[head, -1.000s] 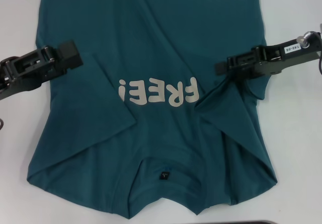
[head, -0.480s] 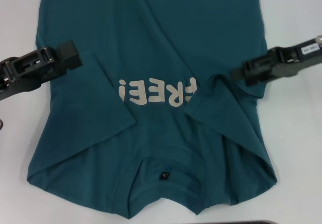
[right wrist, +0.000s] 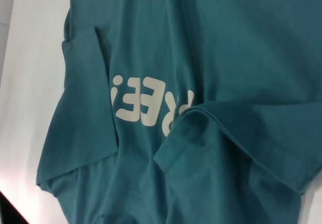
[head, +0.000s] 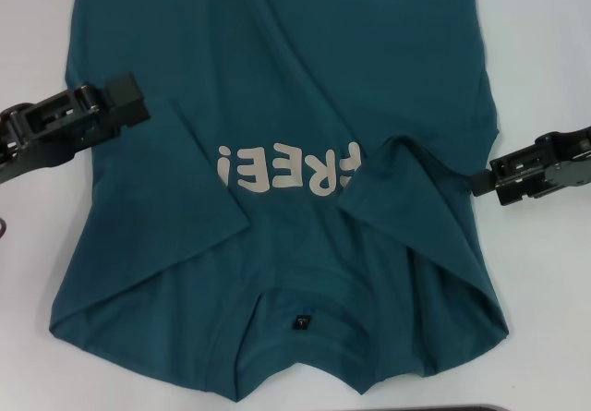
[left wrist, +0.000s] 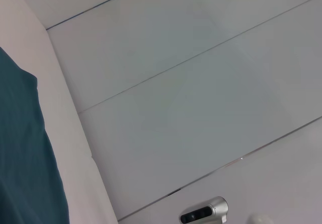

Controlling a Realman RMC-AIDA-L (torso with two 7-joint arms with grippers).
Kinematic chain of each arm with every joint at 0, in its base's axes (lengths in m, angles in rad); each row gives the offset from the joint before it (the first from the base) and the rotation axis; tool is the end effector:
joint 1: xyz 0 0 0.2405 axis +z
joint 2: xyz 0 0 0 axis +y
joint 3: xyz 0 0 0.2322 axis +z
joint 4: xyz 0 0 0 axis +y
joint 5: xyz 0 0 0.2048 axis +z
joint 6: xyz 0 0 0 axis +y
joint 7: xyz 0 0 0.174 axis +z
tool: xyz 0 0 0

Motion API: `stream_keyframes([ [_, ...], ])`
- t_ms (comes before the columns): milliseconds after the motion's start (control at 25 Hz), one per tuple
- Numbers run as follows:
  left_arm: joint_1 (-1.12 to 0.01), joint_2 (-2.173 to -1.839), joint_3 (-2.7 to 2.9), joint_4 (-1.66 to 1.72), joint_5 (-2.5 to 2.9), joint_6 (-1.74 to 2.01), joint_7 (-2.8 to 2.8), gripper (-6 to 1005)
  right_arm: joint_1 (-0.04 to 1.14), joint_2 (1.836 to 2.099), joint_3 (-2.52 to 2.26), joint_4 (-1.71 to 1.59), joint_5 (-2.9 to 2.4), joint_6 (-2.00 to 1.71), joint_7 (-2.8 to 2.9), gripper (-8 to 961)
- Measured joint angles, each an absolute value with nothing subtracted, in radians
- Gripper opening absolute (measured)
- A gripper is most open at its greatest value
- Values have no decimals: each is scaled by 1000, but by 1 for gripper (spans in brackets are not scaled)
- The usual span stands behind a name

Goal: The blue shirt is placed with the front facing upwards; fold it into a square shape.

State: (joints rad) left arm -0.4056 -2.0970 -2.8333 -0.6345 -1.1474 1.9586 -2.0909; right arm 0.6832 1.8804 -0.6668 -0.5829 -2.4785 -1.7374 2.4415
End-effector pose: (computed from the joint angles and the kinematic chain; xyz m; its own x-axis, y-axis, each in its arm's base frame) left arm -0.2382 0.2642 0.0334 0.0430 0.8089 0.5864 0.7428 -0.4184 0.5227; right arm 0.2705 0.3144 0.0281 0.1674 -0.9858 -0.0089 -0.9856 -0.1676 0.0234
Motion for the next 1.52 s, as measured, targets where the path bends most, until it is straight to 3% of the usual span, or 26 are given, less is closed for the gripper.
stream_keyframes([
  [960,-402,-2098,-2833,-631,-1147,1957,-2091,769,695,1929,-667,-575,-2511,-1561,2480,758],
  [1520,-402,-2098,-2831,-631,-1147,1958,-2091,767,633,1925,-560,-581,-2161,-1492,2338,752],
])
